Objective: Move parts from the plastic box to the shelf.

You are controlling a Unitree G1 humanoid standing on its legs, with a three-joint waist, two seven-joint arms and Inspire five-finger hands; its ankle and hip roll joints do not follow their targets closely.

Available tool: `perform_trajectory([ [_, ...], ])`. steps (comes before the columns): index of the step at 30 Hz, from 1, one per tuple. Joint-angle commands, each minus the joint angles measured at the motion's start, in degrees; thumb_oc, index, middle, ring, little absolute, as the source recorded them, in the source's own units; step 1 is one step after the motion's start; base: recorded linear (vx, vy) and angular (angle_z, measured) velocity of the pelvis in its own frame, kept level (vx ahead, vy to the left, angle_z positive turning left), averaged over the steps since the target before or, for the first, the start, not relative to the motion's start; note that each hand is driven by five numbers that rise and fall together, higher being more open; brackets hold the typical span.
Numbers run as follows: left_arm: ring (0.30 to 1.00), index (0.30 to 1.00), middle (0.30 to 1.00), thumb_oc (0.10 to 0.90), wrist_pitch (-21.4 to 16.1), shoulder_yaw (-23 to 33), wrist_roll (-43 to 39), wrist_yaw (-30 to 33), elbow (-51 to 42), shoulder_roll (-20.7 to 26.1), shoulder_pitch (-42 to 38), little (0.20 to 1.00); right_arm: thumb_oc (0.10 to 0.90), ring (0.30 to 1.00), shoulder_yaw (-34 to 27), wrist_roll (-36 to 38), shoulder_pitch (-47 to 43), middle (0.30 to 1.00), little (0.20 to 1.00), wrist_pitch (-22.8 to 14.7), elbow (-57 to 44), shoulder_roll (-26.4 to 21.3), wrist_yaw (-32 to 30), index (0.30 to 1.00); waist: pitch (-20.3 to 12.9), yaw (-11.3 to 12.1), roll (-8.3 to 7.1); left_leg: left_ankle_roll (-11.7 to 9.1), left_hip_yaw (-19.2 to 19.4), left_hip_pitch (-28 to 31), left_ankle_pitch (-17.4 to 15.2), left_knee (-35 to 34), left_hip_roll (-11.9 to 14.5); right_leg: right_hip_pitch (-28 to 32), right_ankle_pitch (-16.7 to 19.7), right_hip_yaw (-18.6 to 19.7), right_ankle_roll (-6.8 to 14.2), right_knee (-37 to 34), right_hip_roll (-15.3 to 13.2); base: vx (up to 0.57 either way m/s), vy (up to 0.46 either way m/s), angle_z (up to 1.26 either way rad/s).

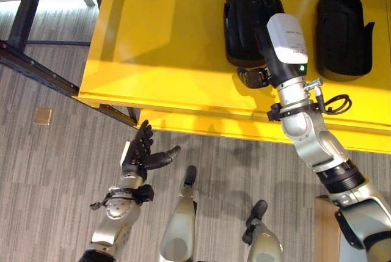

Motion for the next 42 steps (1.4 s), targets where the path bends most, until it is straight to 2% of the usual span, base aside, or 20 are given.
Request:
perform_trajectory([
  [1, 1.0, 1.0, 1.0, 0.9, -5.3, 1.9, 2.1, -0.1, -5.1, 1.0, 0.4, 1.0, 0.9, 1.0, -0.6, 1.5, -6.3, 1.0, 1.0, -2.0, -1.9, -1.1, -3.3, 1.0, -4.0, -0.2, -1.13, 1.9, 1.8, 2.9, -1.6, -2.4, 1.5, -1.6, 1.1, 1.2, -1.2, 5.3, -1.1, 0.0, 0.0, 0.0],
  [17, 1.0, 1.0, 1.0, 0.9, -5.8, 1.0, 0.5, -1.1, -4.4, 1.7, 0.6, 1.0, 0.9, 1.0, 2.6, 12.4, -7.4, 1.0, 1.0, -2.8, 11.2, 2.8, -1.3, 1.0, -3.8, 1.2, -0.76, 2.1, 1.4, 3.0, -1.5, -2.9, 1.2, -1.3, 1.2, 0.6, -1.2, 5.3, -1.1, 0.0, 0.0, 0.0],
  [31, 1.0, 1.0, 1.0, 0.9, -5.8, 1.6, 0.5, -0.7, -3.9, 1.1, 0.5, 1.0, 0.9, 1.0, 4.8, 11.1, -5.9, 1.0, 1.0, -3.2, 9.8, 3.2, 1.2, 1.0, -3.6, 1.1, -1.27, 2.3, 1.4, 2.9, -1.7, -2.7, 1.1, -1.2, 1.3, 0.8, -1.2, 5.5, -1.2, 0.0, 0.0, 0.0],
  [42, 1.0, 1.0, 1.0, 0.9, -5.7, 2.7, 1.0, -0.4, -3.7, 0.6, 0.6, 1.0, 0.9, 1.0, 7.0, 7.7, -5.0, 1.0, 1.0, -3.2, 8.4, 1.2, 4.0, 1.0, -3.6, 0.7, -2.07, 2.2, 1.6, 2.9, -1.9, -2.5, 1.5, -1.3, 1.3, 0.9, -1.3, 5.6, -1.0, 0.0, 0.0, 0.0],
])
